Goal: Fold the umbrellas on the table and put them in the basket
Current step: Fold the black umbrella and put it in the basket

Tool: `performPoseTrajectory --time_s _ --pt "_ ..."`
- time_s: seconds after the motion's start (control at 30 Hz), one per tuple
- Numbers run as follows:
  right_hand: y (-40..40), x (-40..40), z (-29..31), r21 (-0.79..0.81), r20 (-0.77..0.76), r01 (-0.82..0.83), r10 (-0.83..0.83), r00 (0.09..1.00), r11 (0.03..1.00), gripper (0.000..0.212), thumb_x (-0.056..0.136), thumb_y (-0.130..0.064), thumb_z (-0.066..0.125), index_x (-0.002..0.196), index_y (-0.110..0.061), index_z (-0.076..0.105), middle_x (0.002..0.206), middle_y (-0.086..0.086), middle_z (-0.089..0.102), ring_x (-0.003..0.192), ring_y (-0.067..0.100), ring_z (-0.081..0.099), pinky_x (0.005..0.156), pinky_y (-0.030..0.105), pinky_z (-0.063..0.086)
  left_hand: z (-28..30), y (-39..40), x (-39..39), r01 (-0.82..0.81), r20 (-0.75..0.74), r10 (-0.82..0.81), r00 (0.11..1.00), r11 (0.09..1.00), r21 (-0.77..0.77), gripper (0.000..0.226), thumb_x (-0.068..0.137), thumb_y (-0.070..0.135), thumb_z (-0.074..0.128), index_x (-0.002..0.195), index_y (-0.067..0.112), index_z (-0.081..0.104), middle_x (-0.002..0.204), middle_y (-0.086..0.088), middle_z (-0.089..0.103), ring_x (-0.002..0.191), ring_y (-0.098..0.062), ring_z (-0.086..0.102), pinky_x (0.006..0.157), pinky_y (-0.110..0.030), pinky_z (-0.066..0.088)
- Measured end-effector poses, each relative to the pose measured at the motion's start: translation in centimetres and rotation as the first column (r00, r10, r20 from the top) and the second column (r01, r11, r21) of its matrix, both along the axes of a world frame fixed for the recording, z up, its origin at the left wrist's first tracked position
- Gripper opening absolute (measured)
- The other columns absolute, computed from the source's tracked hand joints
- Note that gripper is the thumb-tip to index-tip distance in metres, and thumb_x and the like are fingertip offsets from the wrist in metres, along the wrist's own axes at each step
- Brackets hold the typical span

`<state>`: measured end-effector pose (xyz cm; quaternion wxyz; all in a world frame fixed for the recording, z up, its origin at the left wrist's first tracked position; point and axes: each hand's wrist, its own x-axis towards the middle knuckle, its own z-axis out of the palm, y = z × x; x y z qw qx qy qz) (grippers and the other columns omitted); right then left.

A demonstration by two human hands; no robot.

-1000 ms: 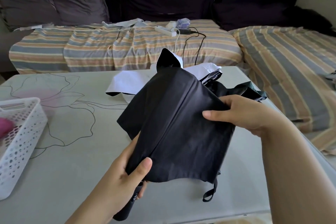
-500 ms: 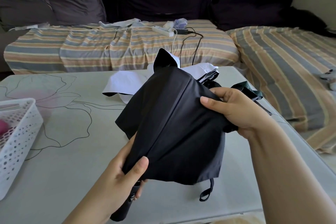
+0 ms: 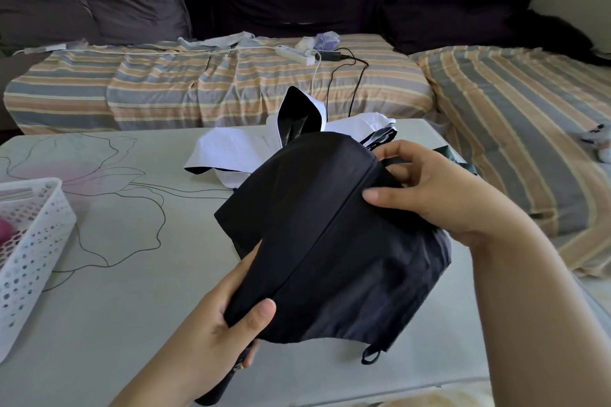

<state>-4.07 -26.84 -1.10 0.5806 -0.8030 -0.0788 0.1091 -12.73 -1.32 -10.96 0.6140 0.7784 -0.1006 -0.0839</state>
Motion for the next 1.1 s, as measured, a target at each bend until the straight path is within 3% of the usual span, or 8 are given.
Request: performPoseTrajectory --time_s 0.13,0.3,0.43,0.57,0.7,0.83,0.97,1.1 --pt "1.2 -0.1 -0.7 -0.025 0.153 0.120 -0.115 0.982 0.993 0.023 0.080 -0.025 0.074 0.099 -0.023 0.061 0.077 0.001 0.072 0.075 0.018 0.070 0.073 0.037 0.057 0.1 -0.2 0.0 -0.033 -0.016 0.033 0.999 0.999 -0.027 0.062 0.078 0.043 0.057 0.135 0.050 0.034 0.053 0.003 0.057 0.043 -0.014 0.043 0.046 -0.022 0.040" --pt "0.7 -0.3 -0.3 -0.214 0.186 0.128 -0.088 0.979 0.968 0.028 0.083 -0.028 0.071 0.108 -0.036 0.060 0.074 -0.003 0.073 0.073 0.014 0.071 0.080 0.039 0.057 -0.1 -0.2 0.0 -0.052 -0.004 0.052 0.999 0.999 -0.011 0.061 0.064 0.060 0.058 0.120 0.070 0.036 0.057 0.001 0.059 0.045 -0.016 0.048 0.047 -0.024 0.043" --pt "0.6 -0.4 -0.6 0.115 0.085 0.049 -0.059 0.995 0.992 0.055 0.084 -0.001 0.067 0.125 -0.035 0.053 0.086 0.006 0.075 0.083 0.024 0.072 0.082 0.044 0.057 0.1 0.0 0.0 -0.033 -0.010 0.033 0.999 0.999 -0.027 0.065 0.063 0.063 0.060 0.122 0.069 0.035 0.053 -0.003 0.055 0.045 -0.015 0.046 0.048 -0.023 0.042" --pt "0.7 -0.4 -0.3 0.481 0.040 -0.039 0.022 0.999 0.876 0.069 0.079 0.012 0.056 0.133 -0.029 0.046 0.116 0.005 0.070 0.101 0.024 0.068 0.078 0.034 0.057 0.4 0.2 0.0 -0.044 -0.037 0.041 0.998 0.996 -0.080 0.079 0.059 0.076 0.064 0.131 0.054 0.041 0.060 -0.004 0.057 0.048 -0.019 0.047 0.050 -0.026 0.043" --pt "0.7 0.0 -0.9 0.558 -0.027 -0.023 0.046 0.999 0.830 0.076 0.071 0.018 0.059 0.135 -0.021 0.047 0.127 0.000 0.064 0.107 0.024 0.065 0.086 0.034 0.055 0.4 -0.3 -0.1 -0.058 -0.098 0.044 0.994 0.989 -0.140 0.073 0.059 0.074 0.064 0.125 0.049 0.049 0.064 -0.008 0.059 0.045 -0.021 0.047 0.046 -0.027 0.040" --pt "0.3 0.1 -0.9 0.624 -0.162 0.033 0.088 0.983 0.781 0.087 0.053 0.006 0.062 0.135 -0.021 0.048 0.118 0.014 0.066 0.093 0.026 0.068 0.075 0.031 0.058 0.9 -0.4 -0.1 -0.091 -0.129 0.067 0.989 0.978 -0.190 0.073 0.051 0.081 0.065 0.114 0.045 0.055 0.053 -0.007 0.054 0.041 -0.020 0.044 0.042 -0.024 0.038" --pt "0.3 -0.1 -0.3 0.739 -0.254 0.195 -0.001 0.967 0.644 0.074 0.062 0.000 0.054 0.131 -0.022 0.048 0.130 0.015 0.060 0.117 0.029 0.061 0.086 0.036 0.053 0.8 -0.1 0.1 -0.147 -0.119 0.126 0.985 0.970 -0.192 0.078 0.050 0.081 0.065 0.115 0.040 0.056 0.060 -0.009 0.056 0.043 -0.021 0.046 0.043 -0.026 0.039" --pt "1.4 -0.6 -0.6 0.625 -0.328 0.168 0.062 0.943 0.762 0.071 0.065 -0.011 0.062 0.135 -0.018 0.051 0.125 0.015 0.064 0.116 0.031 0.061 0.092 0.037 0.052 0.4 -0.3 0.2 -0.192 -0.101 0.176 0.979 0.965 -0.178 0.069 0.061 0.065 0.061 0.125 0.043 0.051 0.060 -0.008 0.056 0.045 -0.021 0.046 0.044 -0.025 0.041"
